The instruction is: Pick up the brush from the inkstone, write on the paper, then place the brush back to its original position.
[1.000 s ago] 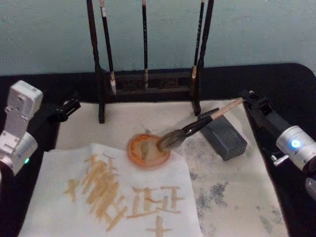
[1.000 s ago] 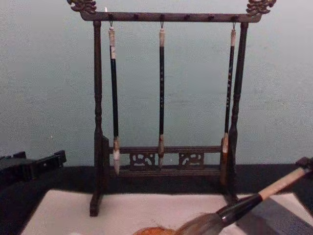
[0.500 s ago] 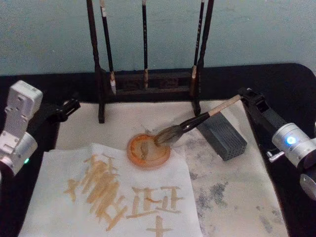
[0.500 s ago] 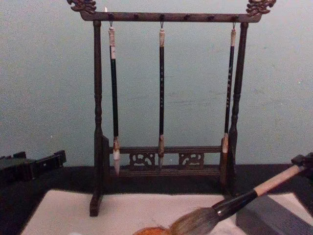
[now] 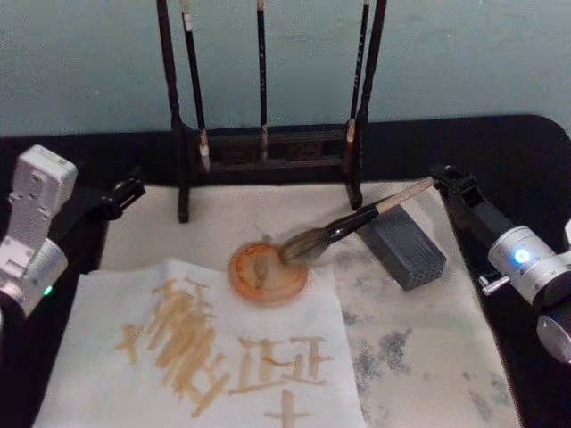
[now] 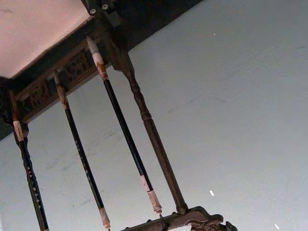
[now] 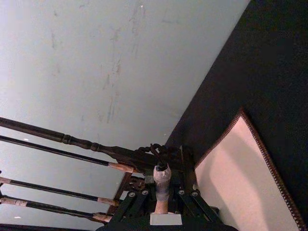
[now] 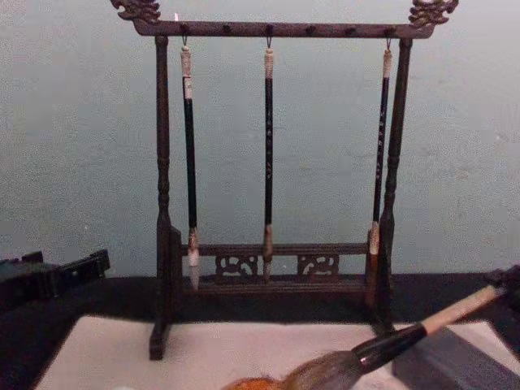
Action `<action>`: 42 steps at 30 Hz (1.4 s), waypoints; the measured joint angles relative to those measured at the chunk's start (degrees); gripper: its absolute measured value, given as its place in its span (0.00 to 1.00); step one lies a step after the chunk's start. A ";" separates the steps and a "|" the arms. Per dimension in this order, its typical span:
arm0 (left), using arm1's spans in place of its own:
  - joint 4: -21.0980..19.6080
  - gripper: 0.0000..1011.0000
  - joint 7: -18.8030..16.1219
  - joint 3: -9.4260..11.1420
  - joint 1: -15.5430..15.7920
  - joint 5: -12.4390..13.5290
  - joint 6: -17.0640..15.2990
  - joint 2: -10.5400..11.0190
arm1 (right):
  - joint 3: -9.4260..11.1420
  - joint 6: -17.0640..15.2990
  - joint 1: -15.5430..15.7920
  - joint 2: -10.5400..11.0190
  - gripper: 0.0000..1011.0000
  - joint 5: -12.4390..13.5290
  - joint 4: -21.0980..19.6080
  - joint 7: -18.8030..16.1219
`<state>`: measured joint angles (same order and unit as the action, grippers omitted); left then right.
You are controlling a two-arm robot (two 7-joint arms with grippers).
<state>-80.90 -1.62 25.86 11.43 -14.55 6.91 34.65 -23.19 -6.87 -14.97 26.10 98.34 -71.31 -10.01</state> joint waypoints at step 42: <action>0.00 0.99 0.00 0.00 0.00 0.00 0.00 0.00 | -0.44 0.20 -0.11 0.28 0.77 0.33 0.16 -0.29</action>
<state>-80.90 -1.62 25.86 11.43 -14.55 6.91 34.65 -23.63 -6.67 -15.09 26.39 98.67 -71.15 -10.31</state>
